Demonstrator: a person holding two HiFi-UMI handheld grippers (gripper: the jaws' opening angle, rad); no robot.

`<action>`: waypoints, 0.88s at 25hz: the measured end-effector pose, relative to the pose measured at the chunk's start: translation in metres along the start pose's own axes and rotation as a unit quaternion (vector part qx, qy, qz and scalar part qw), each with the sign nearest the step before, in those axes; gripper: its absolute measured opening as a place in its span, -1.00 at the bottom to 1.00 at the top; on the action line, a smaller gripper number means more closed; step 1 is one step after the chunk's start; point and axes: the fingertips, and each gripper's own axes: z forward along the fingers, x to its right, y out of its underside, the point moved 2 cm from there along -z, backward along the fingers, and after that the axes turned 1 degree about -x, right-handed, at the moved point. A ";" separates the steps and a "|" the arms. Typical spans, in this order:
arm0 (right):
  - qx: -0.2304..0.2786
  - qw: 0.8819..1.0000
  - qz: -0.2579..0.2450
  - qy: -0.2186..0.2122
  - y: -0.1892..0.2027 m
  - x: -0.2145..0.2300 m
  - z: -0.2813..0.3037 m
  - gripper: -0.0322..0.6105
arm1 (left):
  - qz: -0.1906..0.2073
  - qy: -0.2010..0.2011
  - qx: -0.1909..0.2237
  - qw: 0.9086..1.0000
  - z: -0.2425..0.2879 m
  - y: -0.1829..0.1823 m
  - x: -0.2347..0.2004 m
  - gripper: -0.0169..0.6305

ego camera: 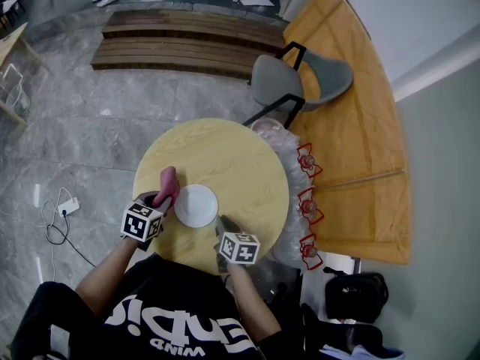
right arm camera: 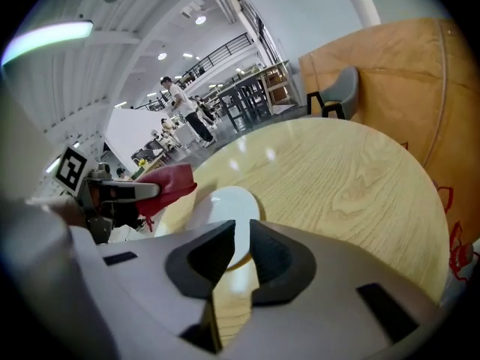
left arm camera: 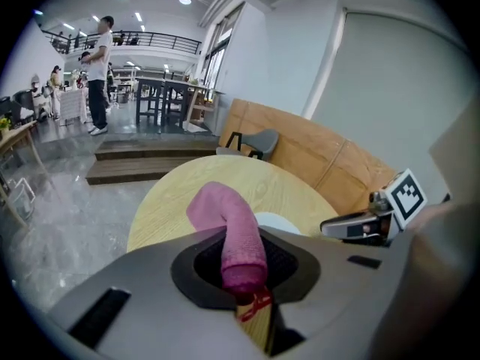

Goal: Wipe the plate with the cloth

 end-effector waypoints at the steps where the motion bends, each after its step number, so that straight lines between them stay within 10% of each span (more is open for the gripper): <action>1: 0.010 1.000 -0.005 -0.007 -0.005 -0.006 -0.006 -0.68 | 0.002 0.002 0.010 1.000 -0.005 -0.006 0.002 -0.79; 9: 0.129 0.986 -0.096 -0.040 -0.069 -0.068 -0.070 -0.68 | 0.056 0.034 0.089 0.994 -0.053 -0.054 0.046 -0.79; 22: 0.323 0.923 -0.209 0.009 -0.132 -0.133 -0.176 -0.83 | 0.141 0.050 0.272 0.951 -0.131 -0.098 0.109 -0.79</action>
